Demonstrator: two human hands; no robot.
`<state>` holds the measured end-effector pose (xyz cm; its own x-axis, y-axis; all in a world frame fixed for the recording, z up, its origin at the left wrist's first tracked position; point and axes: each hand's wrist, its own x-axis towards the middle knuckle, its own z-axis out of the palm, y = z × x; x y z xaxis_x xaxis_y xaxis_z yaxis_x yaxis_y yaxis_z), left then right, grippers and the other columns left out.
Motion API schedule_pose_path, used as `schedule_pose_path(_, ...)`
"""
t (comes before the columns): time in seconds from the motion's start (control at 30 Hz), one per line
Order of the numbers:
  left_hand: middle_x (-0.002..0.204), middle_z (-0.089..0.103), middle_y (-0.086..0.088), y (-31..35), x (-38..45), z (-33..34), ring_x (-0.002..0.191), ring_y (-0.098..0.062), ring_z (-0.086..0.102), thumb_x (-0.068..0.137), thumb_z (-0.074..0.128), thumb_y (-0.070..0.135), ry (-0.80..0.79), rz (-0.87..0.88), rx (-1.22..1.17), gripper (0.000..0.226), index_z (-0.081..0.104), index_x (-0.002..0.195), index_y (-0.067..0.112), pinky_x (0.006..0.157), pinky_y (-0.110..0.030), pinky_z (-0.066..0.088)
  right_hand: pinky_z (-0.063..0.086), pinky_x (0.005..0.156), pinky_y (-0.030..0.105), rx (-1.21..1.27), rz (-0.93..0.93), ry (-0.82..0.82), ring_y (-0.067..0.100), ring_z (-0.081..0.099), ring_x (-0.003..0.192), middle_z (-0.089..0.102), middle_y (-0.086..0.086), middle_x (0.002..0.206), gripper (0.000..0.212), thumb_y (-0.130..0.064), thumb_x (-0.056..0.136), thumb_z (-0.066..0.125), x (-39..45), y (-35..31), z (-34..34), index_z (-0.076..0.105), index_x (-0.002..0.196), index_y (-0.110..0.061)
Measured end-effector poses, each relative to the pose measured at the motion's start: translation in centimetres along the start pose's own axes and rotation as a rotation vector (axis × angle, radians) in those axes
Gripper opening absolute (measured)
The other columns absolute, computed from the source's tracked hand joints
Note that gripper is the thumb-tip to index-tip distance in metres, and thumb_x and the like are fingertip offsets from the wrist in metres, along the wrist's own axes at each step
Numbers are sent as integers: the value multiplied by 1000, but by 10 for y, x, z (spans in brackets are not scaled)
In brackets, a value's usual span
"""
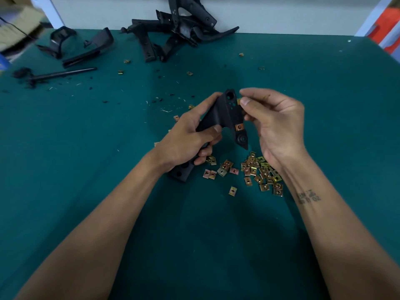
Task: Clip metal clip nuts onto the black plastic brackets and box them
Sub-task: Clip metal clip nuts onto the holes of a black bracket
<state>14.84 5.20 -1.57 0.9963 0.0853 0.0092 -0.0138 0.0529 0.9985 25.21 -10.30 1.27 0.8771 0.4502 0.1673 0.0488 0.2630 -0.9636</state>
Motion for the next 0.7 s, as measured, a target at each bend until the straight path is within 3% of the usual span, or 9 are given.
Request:
schedule_pose_path(0.1,70,42,-3,2,-1,1,47,-18,34,103,51,8,-6,9,4,64,47,127,67,40,-26,38,51,62,22,33,33,19,14,65,70,73,5,76,18,11,83,75,0,-1,-1,71,91,-5)
schedule_pose_path(0.4,69,45,-2,2,-2,2,47,-19,36,103,51,6,55,15,28,64,41,133,61,41,-27,38,51,64,24,23,53,81,14,65,69,74,3,73,19,7,82,78,-4,1,6,71,76,-10)
schedule_pose_path(0.53,70,45,-5,1,-2,2,46,-18,37,104,51,4,91,3,53,65,32,144,52,40,-26,38,56,77,34,45,26,178,18,65,76,73,1,73,23,5,85,76,-11,7,18,70,72,-14)
schedule_pose_path(0.7,70,43,-9,2,-3,3,45,-19,37,103,51,5,100,18,85,66,31,144,53,40,-26,38,55,78,42,67,59,197,23,63,77,71,5,75,24,2,86,75,-14,6,22,70,70,-15)
